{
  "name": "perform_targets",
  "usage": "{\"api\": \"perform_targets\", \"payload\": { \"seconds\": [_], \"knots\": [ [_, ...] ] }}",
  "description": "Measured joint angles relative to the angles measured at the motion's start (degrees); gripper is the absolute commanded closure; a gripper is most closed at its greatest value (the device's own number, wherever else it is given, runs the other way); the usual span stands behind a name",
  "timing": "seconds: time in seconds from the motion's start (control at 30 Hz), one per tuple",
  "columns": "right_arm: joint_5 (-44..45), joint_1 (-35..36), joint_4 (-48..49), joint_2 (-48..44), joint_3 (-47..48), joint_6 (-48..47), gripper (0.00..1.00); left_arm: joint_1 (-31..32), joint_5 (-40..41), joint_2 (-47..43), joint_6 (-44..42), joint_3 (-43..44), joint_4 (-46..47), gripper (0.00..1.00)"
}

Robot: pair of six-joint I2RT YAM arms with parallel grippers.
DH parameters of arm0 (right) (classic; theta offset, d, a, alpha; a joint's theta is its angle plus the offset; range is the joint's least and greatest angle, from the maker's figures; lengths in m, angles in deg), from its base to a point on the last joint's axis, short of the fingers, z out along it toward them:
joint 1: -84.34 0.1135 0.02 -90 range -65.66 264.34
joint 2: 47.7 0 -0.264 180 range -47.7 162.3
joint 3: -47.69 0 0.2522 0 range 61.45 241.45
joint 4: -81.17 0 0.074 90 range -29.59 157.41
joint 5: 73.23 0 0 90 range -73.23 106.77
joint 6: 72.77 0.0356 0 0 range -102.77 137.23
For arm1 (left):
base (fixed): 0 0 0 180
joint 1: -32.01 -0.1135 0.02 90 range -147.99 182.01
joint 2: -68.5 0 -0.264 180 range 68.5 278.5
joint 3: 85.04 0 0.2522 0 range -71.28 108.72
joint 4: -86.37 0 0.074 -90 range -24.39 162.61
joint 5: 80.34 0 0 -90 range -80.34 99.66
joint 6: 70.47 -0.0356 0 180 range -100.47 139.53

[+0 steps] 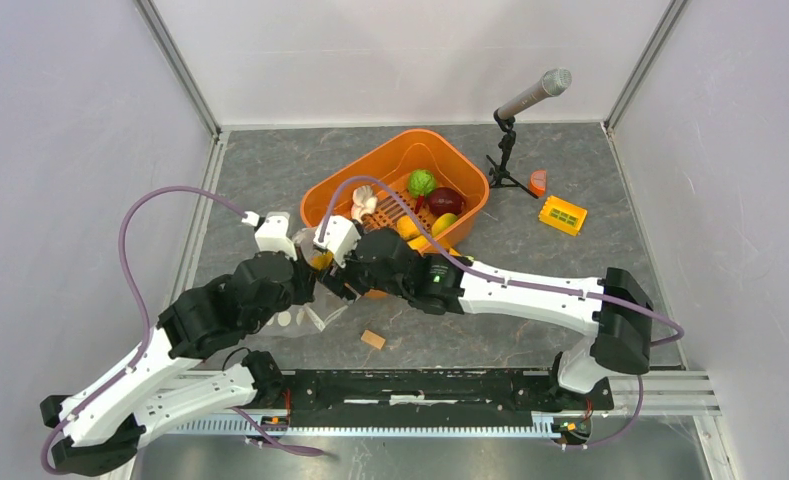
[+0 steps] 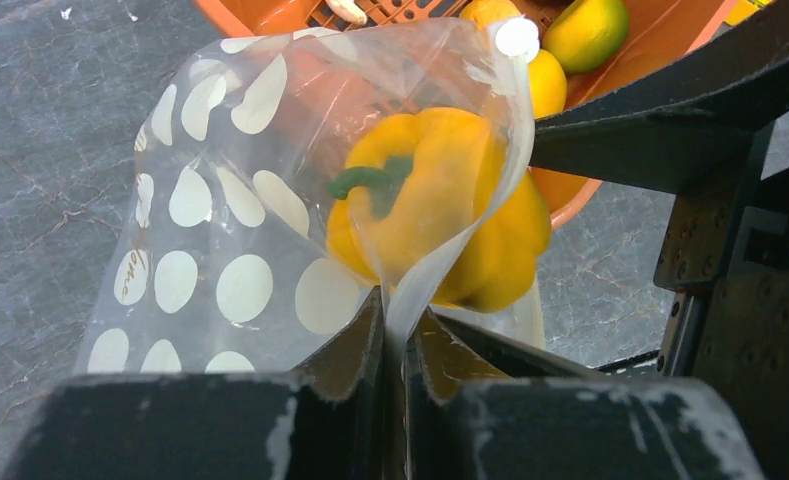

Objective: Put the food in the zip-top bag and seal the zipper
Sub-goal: Place the fake vegetable in the zipper food storage bag.

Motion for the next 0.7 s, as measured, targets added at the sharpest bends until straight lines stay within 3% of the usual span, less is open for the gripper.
{"api": "perform_targets", "payload": {
  "seconds": [0.1,0.33,0.43,0.57,0.7],
  "knots": [
    [-2.5,0.4,0.6,-0.8,-1.4,-1.2,0.1,0.0,0.4,0.0,0.7,0.0,-0.6,0.85],
    [-8.2,0.3,6.8,-9.8,-9.9,0.0,0.07,0.0,2.9,-1.2,2.0,0.0,-2.1,0.85],
    [-8.4,0.1,10.4,-14.0,-12.2,0.9,0.09,0.0,3.7,-2.7,2.4,0.0,-2.5,0.85],
    [-5.4,-0.3,14.4,-18.9,-17.4,3.8,0.19,0.0,4.3,-3.4,2.5,0.0,-3.0,0.86],
    [-3.2,-1.7,16.0,-19.0,-21.1,7.7,0.2,0.0,4.5,-3.8,2.5,-0.2,-3.0,0.86]
  ]
}}
